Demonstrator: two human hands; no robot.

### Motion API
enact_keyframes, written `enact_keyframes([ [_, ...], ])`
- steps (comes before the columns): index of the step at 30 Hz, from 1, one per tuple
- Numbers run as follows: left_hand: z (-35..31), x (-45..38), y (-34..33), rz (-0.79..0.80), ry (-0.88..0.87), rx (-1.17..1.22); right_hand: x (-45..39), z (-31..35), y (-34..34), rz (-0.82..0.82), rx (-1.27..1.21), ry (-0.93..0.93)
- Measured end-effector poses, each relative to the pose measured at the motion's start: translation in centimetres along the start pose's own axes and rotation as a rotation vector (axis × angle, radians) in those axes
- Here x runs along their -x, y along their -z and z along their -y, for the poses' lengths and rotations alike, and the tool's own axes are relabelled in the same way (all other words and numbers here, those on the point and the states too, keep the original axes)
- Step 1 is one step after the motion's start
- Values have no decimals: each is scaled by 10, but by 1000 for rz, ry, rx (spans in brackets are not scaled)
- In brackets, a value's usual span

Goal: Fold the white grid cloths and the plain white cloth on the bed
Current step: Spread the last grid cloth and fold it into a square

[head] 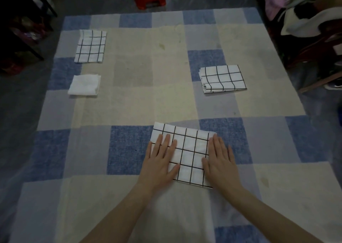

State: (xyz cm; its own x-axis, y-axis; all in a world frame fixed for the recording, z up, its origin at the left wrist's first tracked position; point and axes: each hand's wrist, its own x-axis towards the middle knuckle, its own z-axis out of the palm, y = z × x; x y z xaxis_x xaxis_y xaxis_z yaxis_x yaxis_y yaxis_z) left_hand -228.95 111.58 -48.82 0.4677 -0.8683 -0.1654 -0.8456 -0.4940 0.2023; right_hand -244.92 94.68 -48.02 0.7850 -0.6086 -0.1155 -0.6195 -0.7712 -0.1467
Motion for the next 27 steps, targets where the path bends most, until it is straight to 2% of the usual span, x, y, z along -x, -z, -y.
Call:
enact_keyframes([
  [4,-1,0,0,-11,-1,-1,-18,61,17,-81,-232,169],
  [9,-3,-3,0,-14,-5,-78,-27,123,9,21,-316,237],
  [12,-2,-3,-2,3,-2,-64,-18,112,-7,44,-277,176],
  [17,3,-3,-5,9,-29,-5,-10,73,-15,55,-141,232],
  [21,8,0,-5,-38,-15,4,4,38,-16,35,-105,135],
  [27,26,17,0,-61,215,41,22,4,-12,26,-48,68],
])
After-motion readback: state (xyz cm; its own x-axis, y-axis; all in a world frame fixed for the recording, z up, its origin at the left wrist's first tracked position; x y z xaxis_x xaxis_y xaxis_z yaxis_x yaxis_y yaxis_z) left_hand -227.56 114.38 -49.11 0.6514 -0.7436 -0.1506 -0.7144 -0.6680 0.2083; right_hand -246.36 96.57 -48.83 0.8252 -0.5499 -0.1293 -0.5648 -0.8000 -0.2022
